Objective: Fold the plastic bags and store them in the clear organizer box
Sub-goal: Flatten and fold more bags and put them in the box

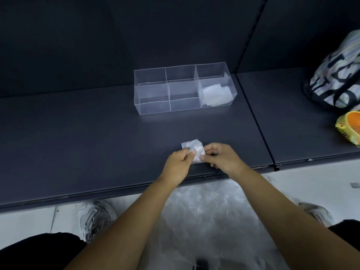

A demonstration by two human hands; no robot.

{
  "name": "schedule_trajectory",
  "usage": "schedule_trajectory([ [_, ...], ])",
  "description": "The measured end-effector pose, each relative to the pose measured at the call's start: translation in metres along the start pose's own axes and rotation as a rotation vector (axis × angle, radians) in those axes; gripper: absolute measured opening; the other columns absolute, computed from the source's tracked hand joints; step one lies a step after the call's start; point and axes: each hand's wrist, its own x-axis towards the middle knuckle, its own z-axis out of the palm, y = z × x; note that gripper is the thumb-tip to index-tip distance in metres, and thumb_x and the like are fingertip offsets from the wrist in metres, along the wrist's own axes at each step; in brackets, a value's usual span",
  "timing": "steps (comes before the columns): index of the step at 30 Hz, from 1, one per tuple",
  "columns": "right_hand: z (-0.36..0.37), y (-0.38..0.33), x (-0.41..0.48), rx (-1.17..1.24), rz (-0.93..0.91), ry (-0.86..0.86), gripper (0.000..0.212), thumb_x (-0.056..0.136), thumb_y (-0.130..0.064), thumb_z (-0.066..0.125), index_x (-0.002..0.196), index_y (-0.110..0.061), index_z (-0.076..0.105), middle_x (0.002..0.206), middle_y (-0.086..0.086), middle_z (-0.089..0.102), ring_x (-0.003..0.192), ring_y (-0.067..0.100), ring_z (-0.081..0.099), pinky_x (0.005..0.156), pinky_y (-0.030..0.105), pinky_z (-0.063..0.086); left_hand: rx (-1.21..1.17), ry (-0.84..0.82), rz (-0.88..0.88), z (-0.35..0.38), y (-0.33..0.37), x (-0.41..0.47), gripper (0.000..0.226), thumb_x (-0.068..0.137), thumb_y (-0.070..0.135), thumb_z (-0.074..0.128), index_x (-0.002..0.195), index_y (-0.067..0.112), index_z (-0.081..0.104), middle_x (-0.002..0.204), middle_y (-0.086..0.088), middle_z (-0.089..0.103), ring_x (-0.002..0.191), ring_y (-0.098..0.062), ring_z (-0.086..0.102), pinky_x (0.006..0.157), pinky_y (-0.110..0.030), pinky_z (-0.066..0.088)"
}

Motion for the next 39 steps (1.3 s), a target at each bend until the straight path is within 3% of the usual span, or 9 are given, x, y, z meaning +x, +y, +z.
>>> schedule_trajectory([
  [4, 0.007, 0.004, 0.009, 0.0, 0.031, 0.116, 0.01, 0.08, -0.01, 0.074, 0.074, -0.011, 0.066, 0.048, -0.009, 0.059, 0.039, 0.002, 0.047, 0.042, 0.014, 0.039, 0.043, 0.062, -0.032, 0.001, 0.001, 0.012, 0.029, 0.1, 0.028, 0.045, 0.105, 0.008, 0.067, 0.095, -0.005, 0.067, 0.091, -0.022, 0.062, 0.074, -0.026, 0.043],
  [9, 0.01, 0.005, 0.015, -0.065, 0.08, 0.178, 0.013, 0.081, -0.011, 0.072, 0.069, -0.013, 0.066, 0.048, -0.003, 0.059, 0.037, 0.005, 0.051, 0.039, 0.015, 0.038, -0.051, 0.207, -0.143, 0.0, 0.006, 0.027, 0.041, 0.095, 0.026, 0.054, 0.134, 0.012, 0.051, 0.113, -0.012, 0.066, 0.104, -0.03, 0.062, 0.092, -0.039, 0.05],
  [12, 0.013, 0.005, 0.018, -0.107, 0.095, 0.194, 0.009, 0.081, -0.013, 0.071, 0.072, -0.013, 0.067, 0.053, -0.003, 0.062, 0.038, 0.006, 0.055, 0.04, 0.016, 0.039, 0.244, 0.457, 0.009, 0.0, 0.007, 0.019, 0.039, 0.089, 0.026, 0.062, 0.124, 0.015, 0.052, 0.078, 0.005, 0.062, 0.078, -0.019, 0.061, 0.067, -0.031, 0.046],
  [14, 0.015, 0.005, 0.019, -0.128, 0.091, 0.215, 0.008, 0.08, -0.014, 0.071, 0.073, -0.013, 0.067, 0.055, -0.003, 0.064, 0.038, 0.006, 0.055, 0.041, 0.015, 0.04, 0.452, 0.53, 0.26, 0.0, 0.005, 0.013, 0.022, 0.084, 0.018, 0.068, 0.104, 0.013, 0.06, 0.081, 0.0, 0.057, 0.079, -0.024, 0.056, 0.069, -0.035, 0.044],
  [17, 0.018, 0.005, 0.021, -0.16, 0.08, 0.239, 0.008, 0.079, -0.015, 0.073, 0.074, -0.013, 0.066, 0.057, -0.003, 0.065, 0.037, 0.006, 0.056, 0.041, 0.014, 0.041, 0.706, 0.393, 0.511, 0.006, -0.009, 0.015, 0.018, 0.08, 0.015, 0.072, 0.097, 0.011, 0.069, 0.106, -0.01, 0.061, 0.1, -0.033, 0.057, 0.092, -0.046, 0.042],
  [21, 0.02, 0.005, 0.021, -0.184, 0.085, 0.275, 0.014, 0.08, -0.017, 0.073, 0.081, -0.017, 0.059, 0.068, 0.0, 0.067, 0.043, 0.009, 0.061, 0.046, 0.018, 0.047, 0.93, 0.113, 0.398, 0.006, -0.034, 0.019, 0.051, 0.099, 0.04, 0.04, 0.147, 0.023, 0.035, 0.158, -0.001, 0.023, 0.147, -0.022, 0.009, 0.117, -0.044, -0.005],
  [24, 0.028, 0.009, 0.016, -0.361, 0.001, 0.351, 0.023, 0.081, -0.028, 0.073, 0.093, -0.018, 0.056, 0.08, -0.004, 0.063, 0.073, 0.017, 0.063, 0.067, 0.029, 0.051, 1.007, 0.087, 0.316, 0.003, -0.044, 0.023, 0.064, 0.096, 0.058, 0.014, 0.153, 0.028, 0.008, 0.161, 0.005, 0.0, 0.147, -0.018, -0.01, 0.115, -0.044, -0.016],
  [28, 0.044, 0.031, 0.003, -0.649, -0.154, 0.568, 0.038, 0.082, -0.044, 0.069, 0.107, -0.018, 0.057, 0.106, 0.002, 0.056, 0.103, 0.021, 0.051, 0.087, 0.034, 0.035, 1.066, 0.016, 0.287, -0.001, -0.043, 0.026, 0.08, 0.083, 0.071, -0.005, 0.151, 0.03, -0.007, 0.16, 0.007, -0.014, 0.145, -0.017, -0.02, 0.114, -0.047, -0.018],
  [39, 0.041, 0.04, 0.002, -0.68, -0.151, 0.661, 0.018, 0.094, -0.03, 0.055, 0.104, -0.017, 0.06, 0.108, 0.006, 0.053, 0.104, 0.025, 0.046, 0.085, 0.033, 0.025, 1.099, -0.032, 0.173, -0.01, -0.039, 0.031, 0.103, 0.074, 0.084, 0.007, 0.149, 0.019, -0.019, 0.158, 0.0, -0.024, 0.143, -0.023, -0.026, 0.114, -0.051, -0.016],
])
